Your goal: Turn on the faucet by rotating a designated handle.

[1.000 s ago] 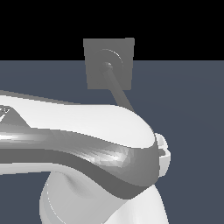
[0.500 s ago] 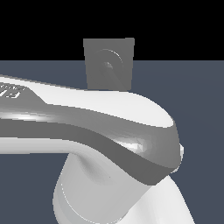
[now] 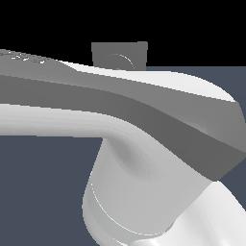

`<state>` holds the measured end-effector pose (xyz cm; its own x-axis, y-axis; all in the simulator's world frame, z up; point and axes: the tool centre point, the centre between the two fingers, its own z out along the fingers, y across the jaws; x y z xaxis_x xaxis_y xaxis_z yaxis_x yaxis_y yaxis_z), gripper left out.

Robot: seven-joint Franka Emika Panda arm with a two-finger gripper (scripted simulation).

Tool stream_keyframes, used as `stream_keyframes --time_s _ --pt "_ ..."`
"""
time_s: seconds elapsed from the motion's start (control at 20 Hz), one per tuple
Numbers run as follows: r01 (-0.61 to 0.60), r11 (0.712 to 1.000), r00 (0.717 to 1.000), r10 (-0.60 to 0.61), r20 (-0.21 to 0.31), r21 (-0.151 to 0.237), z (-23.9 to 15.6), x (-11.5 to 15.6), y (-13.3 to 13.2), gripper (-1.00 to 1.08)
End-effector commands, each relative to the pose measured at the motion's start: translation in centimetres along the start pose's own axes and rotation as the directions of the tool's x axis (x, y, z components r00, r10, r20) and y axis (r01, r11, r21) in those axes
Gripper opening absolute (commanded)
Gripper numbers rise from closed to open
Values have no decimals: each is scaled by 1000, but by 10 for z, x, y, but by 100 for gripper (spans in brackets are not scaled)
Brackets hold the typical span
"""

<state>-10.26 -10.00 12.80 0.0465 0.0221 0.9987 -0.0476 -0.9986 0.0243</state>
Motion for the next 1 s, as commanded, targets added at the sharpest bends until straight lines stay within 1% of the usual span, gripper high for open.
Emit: stream_keyframes --time_s 0.0,0.7,0.75,0.8,0.85,0.95 --pt "7 1000 999 -7 -34 -3 4 20 10 -100" --pt "24 1000 999 -25 -45 -7 4 58 49 -100" --pt "24 1000 999 -25 -45 -7 4 58 49 -100" --pt "-72 997 997 72 -20 -3 -5 39 3 -100" --pt "-154 988 988 154 1 -2 -1 17 15 -100" --pt "-145 989 989 145 -2 -2 -1 25 18 -100"
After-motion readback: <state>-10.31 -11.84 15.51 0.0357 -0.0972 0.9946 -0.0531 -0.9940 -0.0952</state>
